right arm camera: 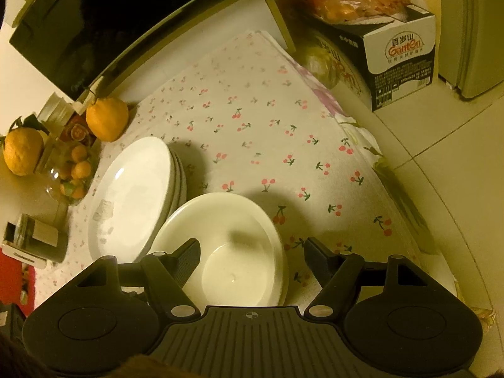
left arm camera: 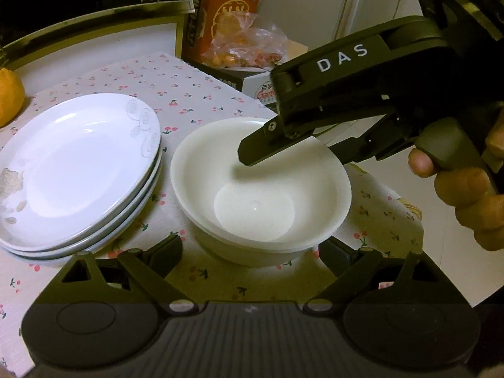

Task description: Organize plates and bowls

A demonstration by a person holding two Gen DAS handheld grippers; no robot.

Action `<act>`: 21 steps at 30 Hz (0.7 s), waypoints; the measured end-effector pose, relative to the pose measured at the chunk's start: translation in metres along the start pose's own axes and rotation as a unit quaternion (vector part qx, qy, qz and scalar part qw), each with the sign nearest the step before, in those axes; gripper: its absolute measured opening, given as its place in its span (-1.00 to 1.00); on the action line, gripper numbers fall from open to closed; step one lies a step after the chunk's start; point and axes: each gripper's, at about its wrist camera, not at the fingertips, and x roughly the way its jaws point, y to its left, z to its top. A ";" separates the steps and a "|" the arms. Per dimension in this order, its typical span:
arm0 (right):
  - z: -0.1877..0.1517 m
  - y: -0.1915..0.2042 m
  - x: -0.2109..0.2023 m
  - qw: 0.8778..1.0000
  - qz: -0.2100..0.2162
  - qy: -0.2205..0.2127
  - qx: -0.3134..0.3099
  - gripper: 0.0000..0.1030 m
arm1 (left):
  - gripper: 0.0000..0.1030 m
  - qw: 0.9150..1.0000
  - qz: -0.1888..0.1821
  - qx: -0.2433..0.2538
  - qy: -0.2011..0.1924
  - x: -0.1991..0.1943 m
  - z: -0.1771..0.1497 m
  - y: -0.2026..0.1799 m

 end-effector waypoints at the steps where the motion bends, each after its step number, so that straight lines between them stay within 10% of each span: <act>1: 0.000 0.000 0.000 1.000 0.000 0.000 -0.002 0.39 | 0.79 1.000 0.000 0.001 0.000 0.000 0.000 0.000; 21: -0.003 0.012 -0.001 0.997 -0.033 -0.011 -0.063 -0.44 | 0.64 1.000 -0.007 0.006 0.001 -0.004 0.002 -0.001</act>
